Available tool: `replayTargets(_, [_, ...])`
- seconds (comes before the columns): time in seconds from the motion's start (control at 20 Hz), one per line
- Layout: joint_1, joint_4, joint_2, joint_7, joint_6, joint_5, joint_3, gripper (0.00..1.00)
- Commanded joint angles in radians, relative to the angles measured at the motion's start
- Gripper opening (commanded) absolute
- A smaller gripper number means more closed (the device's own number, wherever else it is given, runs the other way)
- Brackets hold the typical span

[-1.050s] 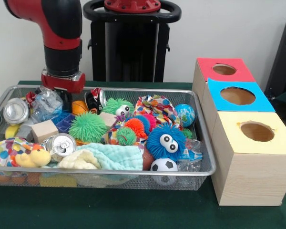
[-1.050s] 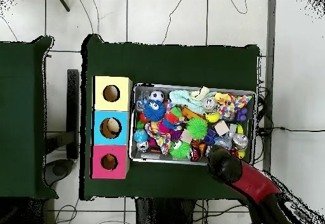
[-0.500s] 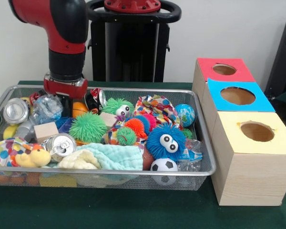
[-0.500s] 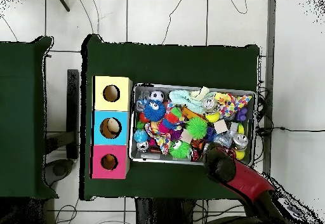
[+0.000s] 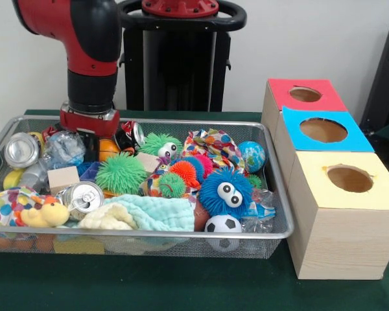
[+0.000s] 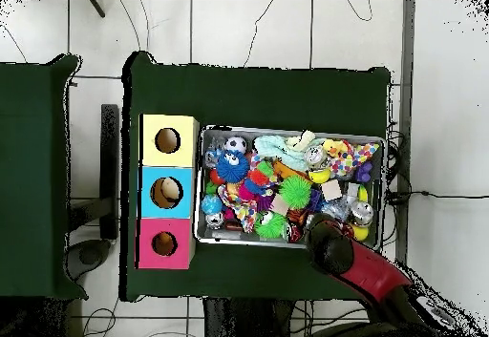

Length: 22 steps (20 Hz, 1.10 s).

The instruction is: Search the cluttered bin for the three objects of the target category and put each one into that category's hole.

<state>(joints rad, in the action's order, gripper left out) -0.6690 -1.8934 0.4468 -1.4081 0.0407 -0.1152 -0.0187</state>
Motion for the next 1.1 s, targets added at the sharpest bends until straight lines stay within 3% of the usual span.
replayTargets(0.05, [-0.075,-0.021,-0.171,-0.002,-0.326,-0.044,0.146,0.00])
replayTargets(0.3, [-0.049,0.001,-0.167,0.026,-0.457,-0.049,0.120,0.00])
replayTargets(0.5, [-0.059,0.000,-0.160,0.001,-0.417,-0.058,0.132,0.00])
replayTargets(0.7, [-0.030,0.027,-0.148,0.014,-0.568,-0.042,0.106,0.00])
replayTargets(1.0, [-0.027,0.035,-0.122,0.022,-0.675,-0.039,0.116,0.00])
replayTargets(1.1, [-0.048,0.021,-0.112,0.026,-0.664,-0.038,0.142,0.00])
